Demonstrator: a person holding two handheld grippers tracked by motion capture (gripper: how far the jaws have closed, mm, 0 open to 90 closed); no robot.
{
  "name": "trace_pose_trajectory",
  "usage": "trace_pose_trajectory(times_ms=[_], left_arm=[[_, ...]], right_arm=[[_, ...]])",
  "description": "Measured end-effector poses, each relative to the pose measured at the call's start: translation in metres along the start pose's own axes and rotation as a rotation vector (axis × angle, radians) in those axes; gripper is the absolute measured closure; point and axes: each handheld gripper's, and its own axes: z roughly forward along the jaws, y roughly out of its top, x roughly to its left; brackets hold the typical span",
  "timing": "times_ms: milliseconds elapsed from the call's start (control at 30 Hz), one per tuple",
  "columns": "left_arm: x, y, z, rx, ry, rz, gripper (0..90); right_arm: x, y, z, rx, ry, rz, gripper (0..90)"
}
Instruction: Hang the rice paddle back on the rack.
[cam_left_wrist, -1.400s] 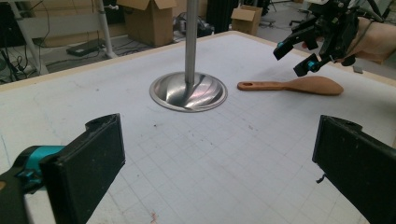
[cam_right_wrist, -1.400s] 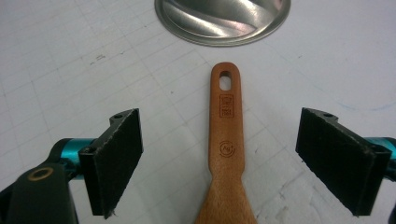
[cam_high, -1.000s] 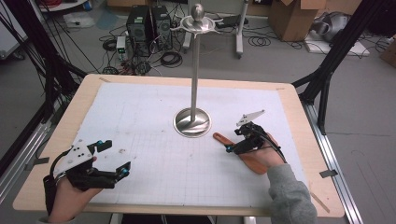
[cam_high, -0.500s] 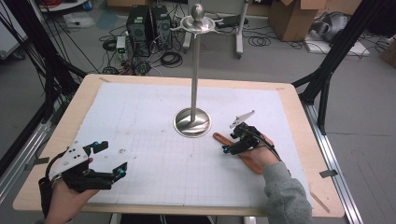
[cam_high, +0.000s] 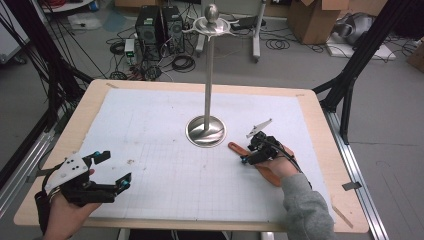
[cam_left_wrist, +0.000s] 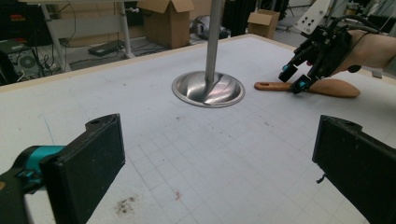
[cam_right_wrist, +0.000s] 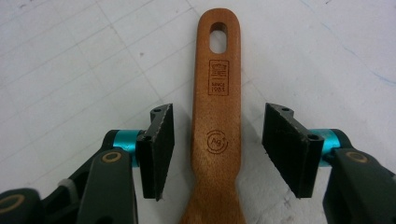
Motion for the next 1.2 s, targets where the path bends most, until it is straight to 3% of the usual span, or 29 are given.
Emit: trace_pose_trajectory(times_ms=[167,1200], left_arm=[[-0.0028,0.0001,0.0031,0.01,-0.011,0.003,2.7],[-0.0029,-0.0001,0.0029,0.016,-0.014,0.007,2.7]], right_arm=[[0.0021,-0.0018,-0.0012,-0.002,-0.009,0.007,51.3],[0.0002,-0.0079,-0.0051,-0.008,0.001,0.021,61.8]])
